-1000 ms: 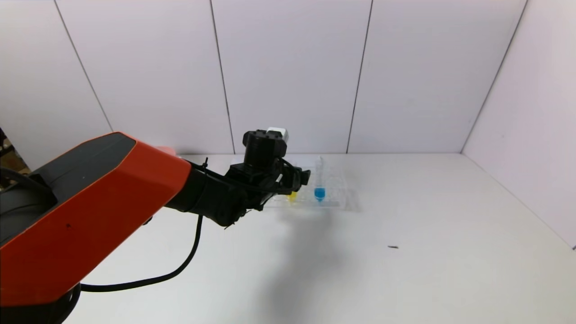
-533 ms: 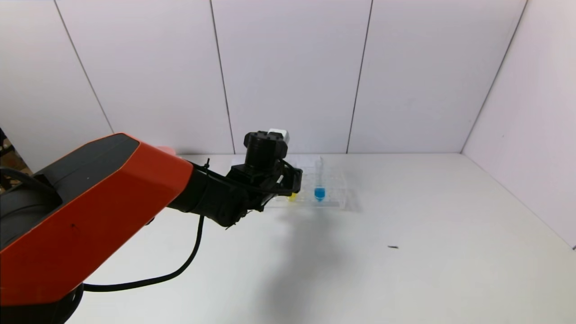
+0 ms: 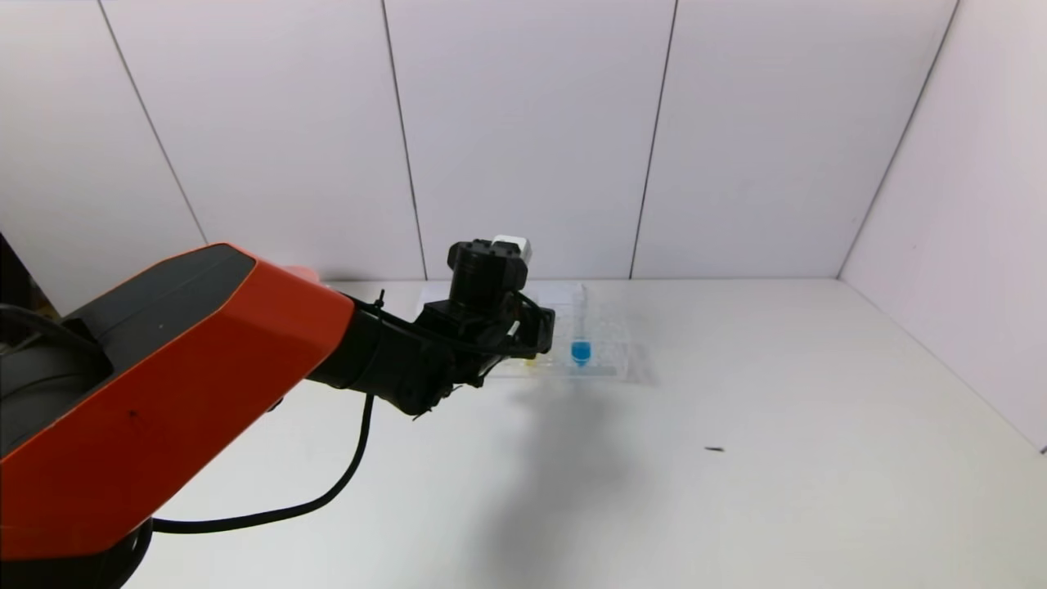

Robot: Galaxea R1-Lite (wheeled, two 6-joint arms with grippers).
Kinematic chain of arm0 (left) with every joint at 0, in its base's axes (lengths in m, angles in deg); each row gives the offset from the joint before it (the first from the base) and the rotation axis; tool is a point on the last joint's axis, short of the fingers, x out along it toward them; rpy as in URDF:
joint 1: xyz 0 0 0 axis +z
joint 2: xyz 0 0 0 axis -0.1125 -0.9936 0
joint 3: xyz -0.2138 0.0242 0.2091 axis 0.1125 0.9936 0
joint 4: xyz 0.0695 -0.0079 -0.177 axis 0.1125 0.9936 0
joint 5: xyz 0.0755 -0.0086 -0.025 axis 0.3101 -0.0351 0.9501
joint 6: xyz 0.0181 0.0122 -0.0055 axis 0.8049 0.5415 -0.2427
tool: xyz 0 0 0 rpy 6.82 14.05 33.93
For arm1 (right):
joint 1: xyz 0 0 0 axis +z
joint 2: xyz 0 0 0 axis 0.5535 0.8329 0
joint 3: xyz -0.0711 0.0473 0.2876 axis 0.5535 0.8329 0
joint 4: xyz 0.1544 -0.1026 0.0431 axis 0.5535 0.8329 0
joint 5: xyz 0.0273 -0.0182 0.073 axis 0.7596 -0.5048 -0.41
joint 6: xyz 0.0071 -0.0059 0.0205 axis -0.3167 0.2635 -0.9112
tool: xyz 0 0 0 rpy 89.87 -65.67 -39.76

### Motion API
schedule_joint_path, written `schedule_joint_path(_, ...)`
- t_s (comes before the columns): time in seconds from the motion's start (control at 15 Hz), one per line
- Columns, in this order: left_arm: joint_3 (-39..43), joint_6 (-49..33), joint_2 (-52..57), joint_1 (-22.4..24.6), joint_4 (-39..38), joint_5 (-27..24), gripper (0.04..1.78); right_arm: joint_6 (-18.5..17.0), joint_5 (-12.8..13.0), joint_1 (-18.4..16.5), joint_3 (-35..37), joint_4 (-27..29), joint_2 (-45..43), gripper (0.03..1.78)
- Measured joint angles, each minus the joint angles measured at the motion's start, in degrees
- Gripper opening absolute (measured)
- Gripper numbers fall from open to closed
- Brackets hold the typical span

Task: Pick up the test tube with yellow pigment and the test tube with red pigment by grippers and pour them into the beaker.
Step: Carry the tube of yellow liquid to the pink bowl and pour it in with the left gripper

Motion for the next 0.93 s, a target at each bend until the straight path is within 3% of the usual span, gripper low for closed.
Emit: schedule_joint_path(0.93, 1.8, 1.2, 4.6, -0.4, -0.7, -0.3, 0.46, 0.0, 0.0, 0.0, 0.0, 0.0, 0.0, 1.70)
